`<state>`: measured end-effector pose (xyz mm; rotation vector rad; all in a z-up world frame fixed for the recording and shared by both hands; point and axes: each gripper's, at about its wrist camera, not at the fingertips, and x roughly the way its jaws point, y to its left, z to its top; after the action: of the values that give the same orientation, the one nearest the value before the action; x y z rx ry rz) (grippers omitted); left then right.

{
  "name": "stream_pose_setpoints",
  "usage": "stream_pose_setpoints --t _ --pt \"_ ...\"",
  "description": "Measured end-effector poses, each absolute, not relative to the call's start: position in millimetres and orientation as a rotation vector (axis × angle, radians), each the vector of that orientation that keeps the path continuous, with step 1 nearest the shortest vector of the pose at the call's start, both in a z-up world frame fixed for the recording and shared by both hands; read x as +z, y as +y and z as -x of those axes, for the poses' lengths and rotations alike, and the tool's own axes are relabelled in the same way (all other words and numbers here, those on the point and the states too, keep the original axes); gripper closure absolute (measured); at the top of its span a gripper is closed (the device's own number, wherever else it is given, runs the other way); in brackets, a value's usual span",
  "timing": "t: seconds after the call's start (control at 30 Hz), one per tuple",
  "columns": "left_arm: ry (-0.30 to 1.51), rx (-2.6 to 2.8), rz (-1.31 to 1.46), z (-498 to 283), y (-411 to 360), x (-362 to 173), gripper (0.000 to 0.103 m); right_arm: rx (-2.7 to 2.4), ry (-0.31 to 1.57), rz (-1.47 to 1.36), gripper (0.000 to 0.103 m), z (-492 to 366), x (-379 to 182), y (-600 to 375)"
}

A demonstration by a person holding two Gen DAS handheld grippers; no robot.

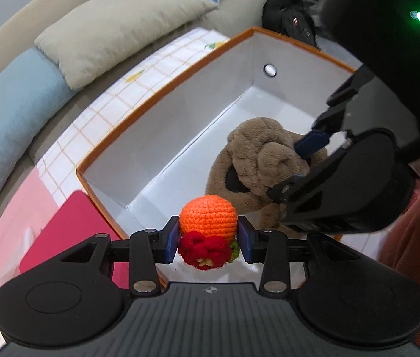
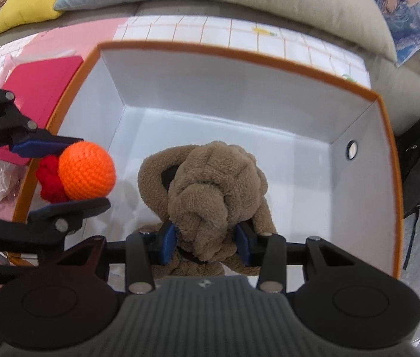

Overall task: Organize soft objects
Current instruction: 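Carry both items into the white box and open both tools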

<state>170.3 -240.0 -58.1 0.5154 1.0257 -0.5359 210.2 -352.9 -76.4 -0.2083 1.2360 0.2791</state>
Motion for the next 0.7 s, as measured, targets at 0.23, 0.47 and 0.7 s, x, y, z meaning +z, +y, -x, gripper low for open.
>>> stream_pose_setpoints --t 0.23,0.47,0.7 --pt "1.078 -0.498 -0.549 -173.7 -240.0 -72.4 0.058 0.290 1.269 0.207 0.059 -211.1 -88.4 -350.4" --pt "1.087 -0.465 -0.624 -173.8 -250.0 -76.5 0.057 0.281 1.287 0.209 0.058 -216.7 -96.2 -346.3" --pt "1.074 -0.480 -0.650 -172.6 -250.7 -78.3 0.050 0.268 1.282 0.189 0.053 -214.4 -91.8 -353.4"
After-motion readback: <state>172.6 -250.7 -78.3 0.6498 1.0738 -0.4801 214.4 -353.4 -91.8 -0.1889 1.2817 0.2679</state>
